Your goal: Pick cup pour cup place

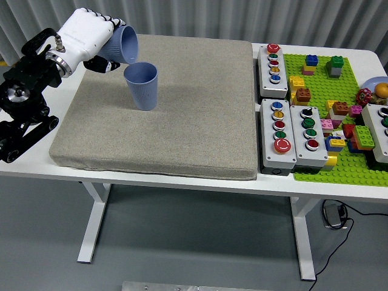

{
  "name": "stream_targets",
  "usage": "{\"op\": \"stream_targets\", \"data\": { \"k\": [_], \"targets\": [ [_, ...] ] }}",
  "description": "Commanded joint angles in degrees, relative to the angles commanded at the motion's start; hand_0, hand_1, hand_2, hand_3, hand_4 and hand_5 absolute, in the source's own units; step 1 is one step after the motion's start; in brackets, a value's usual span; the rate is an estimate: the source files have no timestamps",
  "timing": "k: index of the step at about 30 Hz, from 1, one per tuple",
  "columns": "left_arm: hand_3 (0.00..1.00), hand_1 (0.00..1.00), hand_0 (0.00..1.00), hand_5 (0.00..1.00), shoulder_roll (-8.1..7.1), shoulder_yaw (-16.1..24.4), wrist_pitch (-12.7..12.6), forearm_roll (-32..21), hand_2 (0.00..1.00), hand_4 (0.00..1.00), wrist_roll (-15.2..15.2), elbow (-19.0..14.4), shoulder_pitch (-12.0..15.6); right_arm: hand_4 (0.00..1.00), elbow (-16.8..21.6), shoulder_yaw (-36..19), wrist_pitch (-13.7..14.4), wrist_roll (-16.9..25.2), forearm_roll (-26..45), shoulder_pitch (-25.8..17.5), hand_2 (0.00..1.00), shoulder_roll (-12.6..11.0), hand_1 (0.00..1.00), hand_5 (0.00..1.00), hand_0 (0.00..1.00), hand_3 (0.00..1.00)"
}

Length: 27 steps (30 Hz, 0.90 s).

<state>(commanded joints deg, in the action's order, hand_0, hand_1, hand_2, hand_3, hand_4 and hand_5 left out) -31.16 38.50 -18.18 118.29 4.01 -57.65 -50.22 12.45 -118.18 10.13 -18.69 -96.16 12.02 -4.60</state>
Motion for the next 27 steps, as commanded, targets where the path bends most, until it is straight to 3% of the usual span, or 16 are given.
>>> {"op": "stream_targets", "data": {
  "k": [3, 5, 11, 15, 17, 20, 23, 27],
  "targets": [
    [0.557, 0.505, 0.508, 0.127, 0.97, 5.66, -3.81, -7.45, 0.544, 0.723, -2.47, -0.59, 3.36, 0.002, 0.04, -0.16, 0.03, -0.04, -0.11, -0.27, 0.57, 0.14, 0.604, 0.236, 0.675, 0.606],
    [0.557, 0.505, 0.508, 0.127, 1.82, 9.82, -5.07, -12.29, 0.544, 0.723, -3.57, -1.11, 5.41, 0.002, 0.05, -0.18, 0.01, -0.05, -0.19, -0.45, 0.57, 0.22, 0.604, 0.236, 0.675, 0.606],
    [0.557, 0.504, 0.515, 0.129, 3.89, 18.64, -5.39, -25.87, 0.546, 0.724, -4.98, -3.22, 9.55, 0.002, 0.03, -0.49, -0.18, -0.05, -0.79, -0.79, 0.57, 0.31, 0.604, 0.235, 0.675, 0.605],
    [0.557, 0.508, 0.515, 0.132, 7.19, 24.74, -6.77, -32.77, 0.545, 0.726, -6.42, -4.68, 13.53, 0.002, -0.02, -0.54, -0.15, 0.08, -0.79, -0.89, 0.57, 0.31, 0.604, 0.233, 0.675, 0.605],
    [0.557, 0.508, 0.515, 0.132, 9.08, 27.17, -7.6, -34.35, 0.545, 0.726, -7.03, -5.09, 15.31, 0.002, 0.0, -0.56, -0.14, 0.07, -0.77, -0.92, 0.57, 0.37, 0.604, 0.233, 0.675, 0.605],
    [0.561, 0.514, 0.517, 0.138, 12.27, 29.56, -8.99, -31.59, 0.55, 0.728, -7.3, -5.69, 18.33, 0.002, -0.02, -0.86, -0.25, 0.07, -1.35, -0.87, 0.571, 0.45, 0.604, 0.233, 0.675, 0.605],
    [0.561, 0.514, 0.517, 0.138, 13.97, 30.11, -10.49, -30.76, 0.55, 0.728, -7.82, -6.1, 20.19, 0.002, -0.01, -0.9, -0.23, 0.07, -1.27, -0.82, 0.571, 0.48, 0.604, 0.233, 0.675, 0.605],
    [0.564, 0.515, 0.515, 0.151, 16.19, 29.72, -15.69, -33.06, 0.555, 0.735, -10.84, -6.93, 23.44, 0.002, -0.05, -0.94, -0.23, 0.19, -1.16, -0.75, 0.571, 0.51, 0.604, 0.231, 0.675, 0.605]
  ]
}}
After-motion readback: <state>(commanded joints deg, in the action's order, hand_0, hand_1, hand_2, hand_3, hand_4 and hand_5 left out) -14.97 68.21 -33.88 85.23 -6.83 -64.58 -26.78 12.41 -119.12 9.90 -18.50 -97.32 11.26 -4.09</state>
